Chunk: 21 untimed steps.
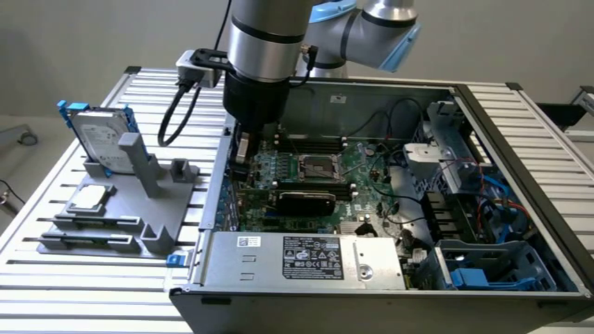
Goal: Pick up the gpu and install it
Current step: 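Press down on the gpu until it lock into place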
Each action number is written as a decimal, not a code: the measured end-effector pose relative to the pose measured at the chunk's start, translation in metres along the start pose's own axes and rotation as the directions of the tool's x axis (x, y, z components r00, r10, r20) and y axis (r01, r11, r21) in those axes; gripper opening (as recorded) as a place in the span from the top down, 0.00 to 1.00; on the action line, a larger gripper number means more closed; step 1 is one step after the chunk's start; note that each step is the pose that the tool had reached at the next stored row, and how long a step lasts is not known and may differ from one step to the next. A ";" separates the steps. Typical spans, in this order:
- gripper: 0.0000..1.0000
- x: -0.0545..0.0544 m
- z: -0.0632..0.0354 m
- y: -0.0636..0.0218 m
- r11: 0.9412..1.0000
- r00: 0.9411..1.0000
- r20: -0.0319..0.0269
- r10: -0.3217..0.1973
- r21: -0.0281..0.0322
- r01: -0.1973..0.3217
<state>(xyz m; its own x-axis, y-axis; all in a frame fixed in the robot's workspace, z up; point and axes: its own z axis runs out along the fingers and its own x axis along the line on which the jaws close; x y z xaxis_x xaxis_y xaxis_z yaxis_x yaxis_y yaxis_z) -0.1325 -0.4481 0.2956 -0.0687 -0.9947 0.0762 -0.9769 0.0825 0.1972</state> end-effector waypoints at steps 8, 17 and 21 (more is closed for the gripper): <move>0.89 0.001 -0.0087 0.0011 1.000 1.000 0.001 0.001 0.000 -0.001; 0.89 0.000 -0.0106 -0.0052 0.999 1.000 0.005 0.002 0.048 -0.002; 0.89 0.000 -0.0113 -0.0080 0.995 1.000 0.010 0.003 0.099 -0.004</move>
<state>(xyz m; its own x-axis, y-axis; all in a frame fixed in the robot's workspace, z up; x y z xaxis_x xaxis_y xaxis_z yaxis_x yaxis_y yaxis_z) -0.1224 -0.4481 0.3051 -0.0733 -0.9951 0.0665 -0.9918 0.0797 0.0994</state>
